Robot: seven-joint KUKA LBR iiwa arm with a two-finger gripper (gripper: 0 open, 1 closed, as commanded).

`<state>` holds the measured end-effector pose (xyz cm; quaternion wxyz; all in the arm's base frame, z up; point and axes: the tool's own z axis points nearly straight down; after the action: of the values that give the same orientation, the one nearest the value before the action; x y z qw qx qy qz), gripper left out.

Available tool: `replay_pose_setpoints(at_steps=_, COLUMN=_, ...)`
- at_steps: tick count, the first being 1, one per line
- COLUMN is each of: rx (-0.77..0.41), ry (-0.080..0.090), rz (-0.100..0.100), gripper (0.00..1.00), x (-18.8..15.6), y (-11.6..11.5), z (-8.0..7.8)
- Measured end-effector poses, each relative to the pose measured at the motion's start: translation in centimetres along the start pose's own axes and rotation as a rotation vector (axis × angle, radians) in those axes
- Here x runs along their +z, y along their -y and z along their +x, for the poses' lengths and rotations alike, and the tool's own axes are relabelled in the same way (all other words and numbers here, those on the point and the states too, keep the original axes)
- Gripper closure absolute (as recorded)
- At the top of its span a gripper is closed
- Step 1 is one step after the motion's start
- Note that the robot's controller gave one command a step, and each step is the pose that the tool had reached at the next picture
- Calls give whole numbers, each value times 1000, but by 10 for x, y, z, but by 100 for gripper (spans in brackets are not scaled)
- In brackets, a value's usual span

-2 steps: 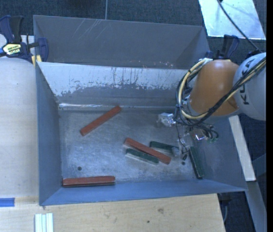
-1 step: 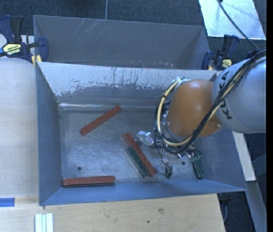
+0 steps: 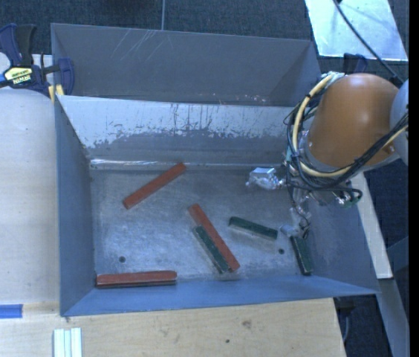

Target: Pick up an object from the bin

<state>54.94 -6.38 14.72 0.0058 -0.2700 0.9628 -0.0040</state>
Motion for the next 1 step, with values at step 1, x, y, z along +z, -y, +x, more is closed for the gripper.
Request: replay_pose_setpoints(at_steps=1, rx=175, ry=-12, rz=-12, gripper=0, x=79, y=-17, z=10)
